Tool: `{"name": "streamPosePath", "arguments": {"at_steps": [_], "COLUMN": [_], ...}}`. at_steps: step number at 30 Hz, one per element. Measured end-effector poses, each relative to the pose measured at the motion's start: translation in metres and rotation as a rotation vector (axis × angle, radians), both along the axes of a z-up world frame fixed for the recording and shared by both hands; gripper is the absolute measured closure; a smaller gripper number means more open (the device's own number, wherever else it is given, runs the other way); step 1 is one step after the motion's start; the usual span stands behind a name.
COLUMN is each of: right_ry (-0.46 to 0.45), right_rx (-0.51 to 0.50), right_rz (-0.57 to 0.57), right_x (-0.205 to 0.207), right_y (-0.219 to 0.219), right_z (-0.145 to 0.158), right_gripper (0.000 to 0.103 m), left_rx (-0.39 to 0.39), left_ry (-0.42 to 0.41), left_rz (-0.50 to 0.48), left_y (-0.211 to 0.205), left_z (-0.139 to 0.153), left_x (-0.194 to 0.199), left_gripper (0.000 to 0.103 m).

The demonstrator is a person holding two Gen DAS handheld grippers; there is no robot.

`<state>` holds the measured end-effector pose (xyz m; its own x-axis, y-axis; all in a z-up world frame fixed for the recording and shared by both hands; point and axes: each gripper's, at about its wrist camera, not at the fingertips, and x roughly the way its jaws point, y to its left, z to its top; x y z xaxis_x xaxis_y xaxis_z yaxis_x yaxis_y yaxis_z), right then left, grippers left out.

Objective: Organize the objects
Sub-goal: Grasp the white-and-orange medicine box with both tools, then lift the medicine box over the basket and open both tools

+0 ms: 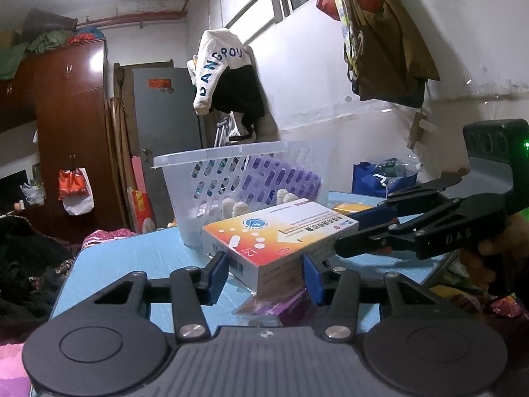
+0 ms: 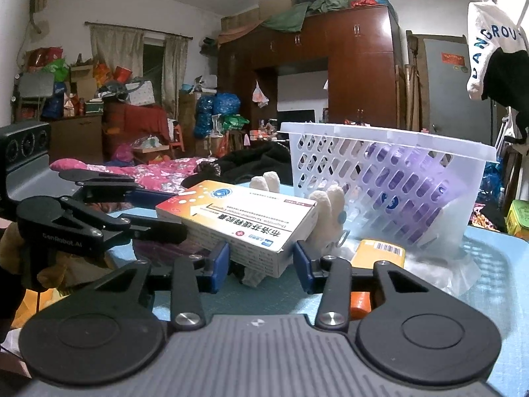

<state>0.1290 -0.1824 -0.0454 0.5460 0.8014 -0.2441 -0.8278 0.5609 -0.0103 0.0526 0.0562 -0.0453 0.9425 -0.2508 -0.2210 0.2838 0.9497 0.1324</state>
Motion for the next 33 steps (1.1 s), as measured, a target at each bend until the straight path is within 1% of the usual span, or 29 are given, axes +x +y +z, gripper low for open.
{"name": "streamPosePath", "arguments": {"at_steps": [4,14,18,22,26,29,33], "right_ry": [-0.014,-0.046,-0.069,-0.097,-0.157,-0.179,-0.173], "right_rx": [0.003,0.022,0.028,0.037,0.009,-0.002,-0.012], "right_rz": [-0.009,-0.014,-0.025,-0.037,-0.066,-0.088,-0.112], "right_x": [-0.004,-0.009,-0.009,-0.002,0.008,0.017,0.038], "right_y": [0.0,-0.004,-0.008,-0.015,-0.018,-0.019,-0.016], "right_z": [0.004,0.019,0.029,0.052,0.081,0.099,0.113], "right_gripper": [0.058,0.058,0.058,0.058,0.058,0.058,0.058], "left_rx": [-0.014,-0.005,0.022,0.036,0.047,0.041,0.053], "left_ry": [-0.008,-0.067,-0.101,-0.143,-0.179,-0.186,-0.185], "left_rz": [0.0,-0.005,-0.009,-0.022,-0.038,-0.055,-0.056], "left_y": [0.001,-0.005,-0.012,-0.019,-0.028,-0.033,-0.04], "left_z": [0.004,0.02,0.032,0.056,0.08,0.094,0.111], "left_x": [-0.002,-0.011,-0.011,-0.004,0.011,0.025,0.049], "left_gripper": [0.052,0.052,0.052,0.052,0.052,0.052,0.052]}}
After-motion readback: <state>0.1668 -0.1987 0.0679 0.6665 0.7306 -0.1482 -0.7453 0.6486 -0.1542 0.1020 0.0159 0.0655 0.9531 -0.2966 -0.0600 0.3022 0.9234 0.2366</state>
